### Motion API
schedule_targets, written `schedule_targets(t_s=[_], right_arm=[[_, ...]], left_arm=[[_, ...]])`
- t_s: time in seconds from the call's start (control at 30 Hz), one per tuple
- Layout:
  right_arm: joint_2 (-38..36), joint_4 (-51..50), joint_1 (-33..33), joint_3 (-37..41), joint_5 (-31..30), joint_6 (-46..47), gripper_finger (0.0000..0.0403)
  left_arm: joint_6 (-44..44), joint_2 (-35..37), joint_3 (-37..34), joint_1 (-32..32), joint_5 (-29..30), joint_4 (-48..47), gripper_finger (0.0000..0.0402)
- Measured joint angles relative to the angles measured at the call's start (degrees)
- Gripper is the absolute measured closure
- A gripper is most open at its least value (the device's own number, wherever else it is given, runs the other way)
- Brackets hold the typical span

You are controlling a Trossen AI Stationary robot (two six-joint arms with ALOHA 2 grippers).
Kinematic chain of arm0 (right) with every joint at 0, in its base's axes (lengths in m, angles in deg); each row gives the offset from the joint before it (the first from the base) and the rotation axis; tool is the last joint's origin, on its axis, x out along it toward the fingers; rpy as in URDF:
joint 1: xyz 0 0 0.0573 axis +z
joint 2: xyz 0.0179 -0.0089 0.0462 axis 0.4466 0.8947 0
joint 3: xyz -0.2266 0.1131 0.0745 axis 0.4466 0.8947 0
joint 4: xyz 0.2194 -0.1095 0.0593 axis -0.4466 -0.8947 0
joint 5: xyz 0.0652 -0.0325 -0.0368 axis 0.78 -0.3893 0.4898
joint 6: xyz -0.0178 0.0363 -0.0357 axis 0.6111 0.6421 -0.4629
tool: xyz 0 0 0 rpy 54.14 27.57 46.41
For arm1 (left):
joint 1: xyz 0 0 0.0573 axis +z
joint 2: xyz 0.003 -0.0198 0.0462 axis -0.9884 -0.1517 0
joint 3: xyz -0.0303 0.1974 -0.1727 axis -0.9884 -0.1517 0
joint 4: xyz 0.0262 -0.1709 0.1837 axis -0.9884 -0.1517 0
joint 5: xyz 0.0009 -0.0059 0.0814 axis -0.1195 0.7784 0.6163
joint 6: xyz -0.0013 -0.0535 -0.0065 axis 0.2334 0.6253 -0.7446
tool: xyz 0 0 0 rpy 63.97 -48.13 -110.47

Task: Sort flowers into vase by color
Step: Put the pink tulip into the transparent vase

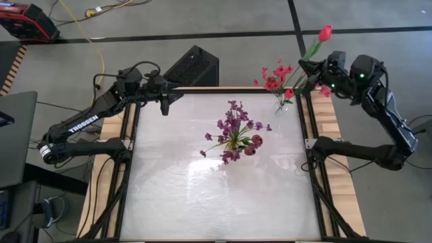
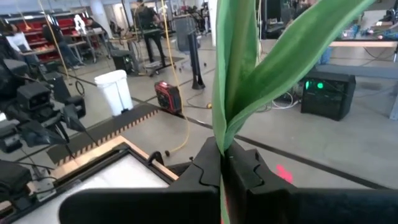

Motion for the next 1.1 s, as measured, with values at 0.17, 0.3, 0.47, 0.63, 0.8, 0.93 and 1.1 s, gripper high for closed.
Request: schedule_targets(t_s=[0.17, 0.3, 0.47, 0.63, 0.8, 0.93, 1.1], right_arm=[[0.00, -0.02, 0.00, -1.56, 0.07, -0.43, 0.0378], [-0.02, -1.30, -0.95, -1.78, 0.02, -1.69, 0.0378], [-0.17, -5.46, -5.31, 1.08, -1.53, -2.12, 0.0378], [-2.26, -0.04, -8.92, 10.96, -1.34, -1.23, 0.0378], [-4.16, 6.34, -12.11, 20.80, 1.17, 0.47, 0.0378], [-4.57, 10.95, -13.46, 26.38, 2.90, 1.41, 0.0378], [-4.81, 14.40, -14.28, 31.26, 2.98, 2.40, 0.0378]], left_arm=[[-0.02, -0.02, 0.00, 0.00, 0.01, 0.00, 0.0184], [-0.27, -0.02, 0.00, 0.00, 0.03, -0.10, 0.0184], [-0.68, -0.02, -0.89, 0.00, 0.06, -0.46, 0.0184], [-0.61, -0.04, -4.94, 0.00, 0.14, 3.16, 0.0184], [-0.52, -0.04, -8.17, -0.01, 0.17, 5.19, 0.0184], [-0.28, -0.04, -8.76, 0.00, 0.16, 5.62, 0.0184], [0.20, -0.04, -8.76, 0.00, 0.15, 6.02, 0.0184]])
